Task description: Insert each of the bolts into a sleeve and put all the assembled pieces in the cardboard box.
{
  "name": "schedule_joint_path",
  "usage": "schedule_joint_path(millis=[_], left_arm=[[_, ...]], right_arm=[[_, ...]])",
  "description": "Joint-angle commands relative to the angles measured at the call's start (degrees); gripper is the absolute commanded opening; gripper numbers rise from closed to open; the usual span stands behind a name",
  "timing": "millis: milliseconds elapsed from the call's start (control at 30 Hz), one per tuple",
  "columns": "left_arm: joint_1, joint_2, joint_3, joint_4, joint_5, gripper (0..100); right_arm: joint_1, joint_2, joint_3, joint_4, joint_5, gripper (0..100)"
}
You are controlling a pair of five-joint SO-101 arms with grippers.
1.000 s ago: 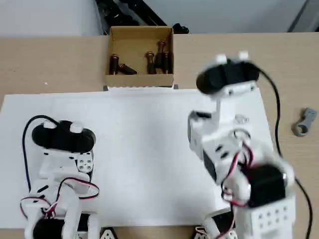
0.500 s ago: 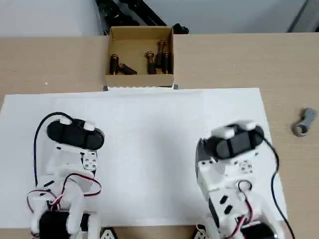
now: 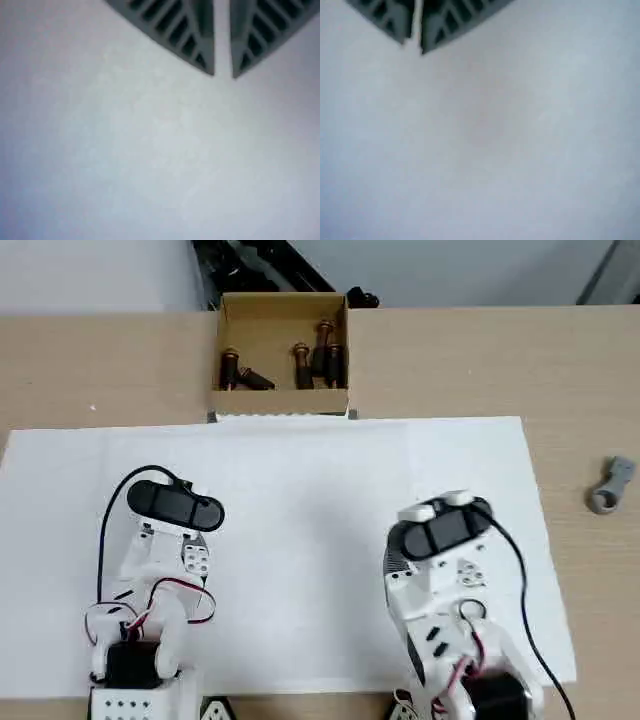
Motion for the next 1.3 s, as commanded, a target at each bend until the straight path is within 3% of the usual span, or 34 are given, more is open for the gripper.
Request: schedule_joint_path(millis=[0, 467, 1267], left_arm=[[-0.2, -0.5, 0.7, -3.3, -0.3, 1], [0.0, -0.5, 6.2, -3.7, -0.4, 1], [0.2, -0.5, 6.2, -3.7, -0.6, 1]], right_arm=[[0.6, 0.0, 5.7, -0.6, 0.4, 0.3], [0.6, 0.0, 17.4, -1.2, 0.3, 0.3], [0.5, 0.0, 17.7, -1.2, 0.4, 0.8]])
